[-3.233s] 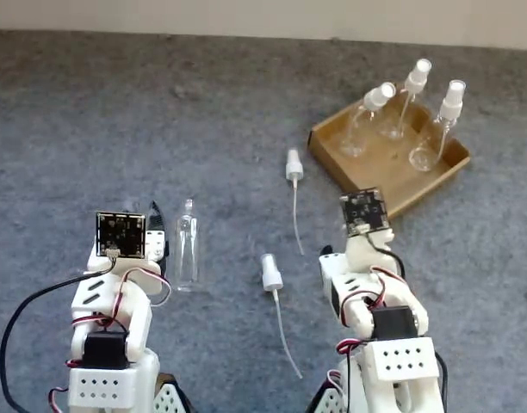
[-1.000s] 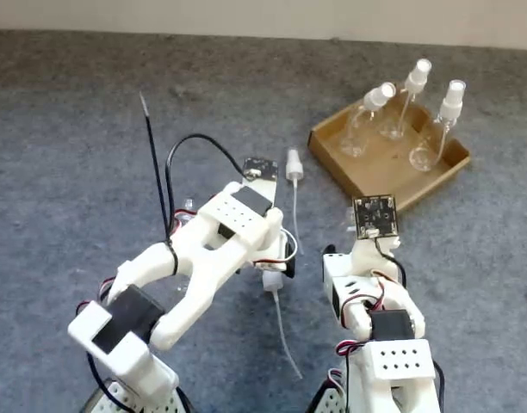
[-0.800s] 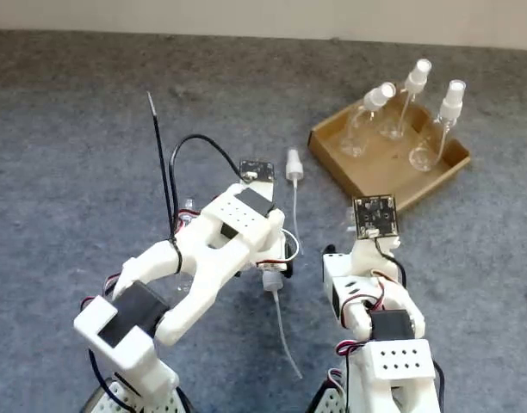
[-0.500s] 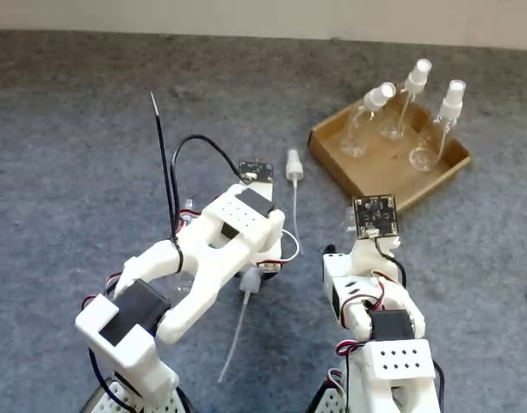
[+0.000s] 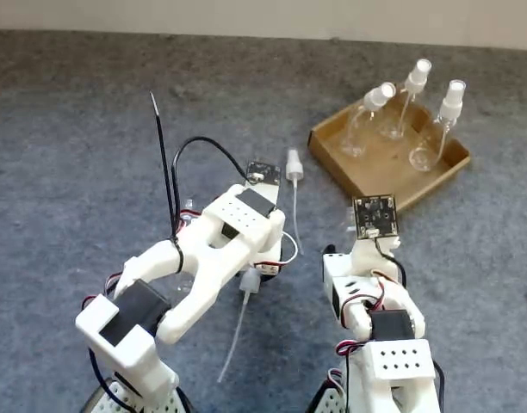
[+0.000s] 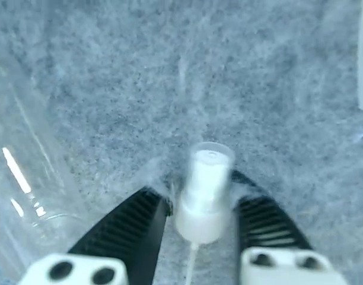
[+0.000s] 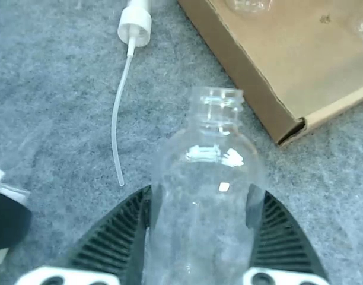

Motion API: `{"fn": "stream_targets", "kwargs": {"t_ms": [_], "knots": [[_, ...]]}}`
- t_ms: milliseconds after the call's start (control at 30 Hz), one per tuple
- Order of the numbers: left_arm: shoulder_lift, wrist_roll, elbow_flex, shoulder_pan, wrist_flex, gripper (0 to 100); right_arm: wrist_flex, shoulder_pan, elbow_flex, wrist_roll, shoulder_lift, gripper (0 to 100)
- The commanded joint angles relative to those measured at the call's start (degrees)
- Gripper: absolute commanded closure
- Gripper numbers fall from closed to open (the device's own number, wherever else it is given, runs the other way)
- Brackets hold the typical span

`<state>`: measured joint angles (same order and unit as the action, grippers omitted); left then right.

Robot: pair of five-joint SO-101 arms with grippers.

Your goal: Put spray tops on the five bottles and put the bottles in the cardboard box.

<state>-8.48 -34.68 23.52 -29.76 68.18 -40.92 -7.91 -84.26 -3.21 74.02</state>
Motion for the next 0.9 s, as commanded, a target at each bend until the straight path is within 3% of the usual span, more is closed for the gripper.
{"fn": "stream_targets", "kwargs": {"t_ms": [0,500,700,867], "knots": [[0.48,0.62,-2.59,0.22,-0.35,99,1.36,0.66,0.40,0.00,0.84,83.3],[6.02,0.70,-7.87,0.04,0.00,97,1.36,0.57,0.40,0.09,0.84,83.3],[10.42,11.78,-10.42,0.57,-0.44,97,1.36,0.57,0.40,0.09,0.84,83.3],[9.89,14.77,-12.79,4.62,-0.44,97,1.36,0.57,0.40,0.09,0.84,83.3]]}}
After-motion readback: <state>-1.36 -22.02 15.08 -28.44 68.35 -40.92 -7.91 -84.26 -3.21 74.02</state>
